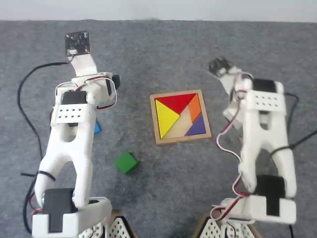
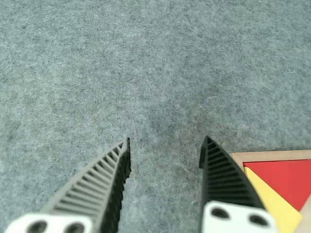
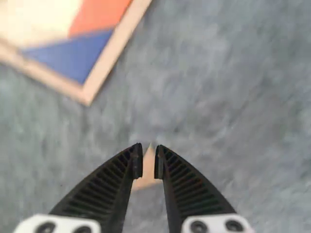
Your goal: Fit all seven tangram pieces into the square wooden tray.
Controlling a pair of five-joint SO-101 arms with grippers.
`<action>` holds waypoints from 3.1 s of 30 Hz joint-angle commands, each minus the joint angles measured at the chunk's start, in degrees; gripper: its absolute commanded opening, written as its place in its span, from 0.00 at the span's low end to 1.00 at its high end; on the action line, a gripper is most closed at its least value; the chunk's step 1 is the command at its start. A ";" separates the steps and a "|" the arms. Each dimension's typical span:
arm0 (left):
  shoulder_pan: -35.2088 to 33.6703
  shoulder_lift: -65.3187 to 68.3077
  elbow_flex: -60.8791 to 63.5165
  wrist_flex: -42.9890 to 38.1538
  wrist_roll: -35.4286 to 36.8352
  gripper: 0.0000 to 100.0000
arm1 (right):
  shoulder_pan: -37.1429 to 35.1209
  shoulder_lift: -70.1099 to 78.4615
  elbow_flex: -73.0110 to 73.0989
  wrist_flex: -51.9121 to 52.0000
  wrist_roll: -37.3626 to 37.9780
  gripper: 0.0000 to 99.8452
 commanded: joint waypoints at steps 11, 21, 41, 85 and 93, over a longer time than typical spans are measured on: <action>0.44 -0.53 0.57 -2.02 -0.62 0.22 | 11.56 -4.97 18.11 -5.14 22.95 0.22; -0.09 -2.02 -1.80 1.14 -2.99 0.22 | 7.78 -4.97 18.46 -10.51 7.74 0.21; -9.93 15.47 -5.93 22.86 -32.88 0.22 | -0.13 -9.36 34.64 -32.75 -17.14 0.21; -10.20 26.11 -11.91 25.14 -37.01 0.10 | 0.13 -9.54 35.25 -33.45 -17.14 0.21; -9.23 26.73 -14.55 29.63 -25.23 0.20 | 0.04 -9.54 35.25 -33.45 -17.14 0.21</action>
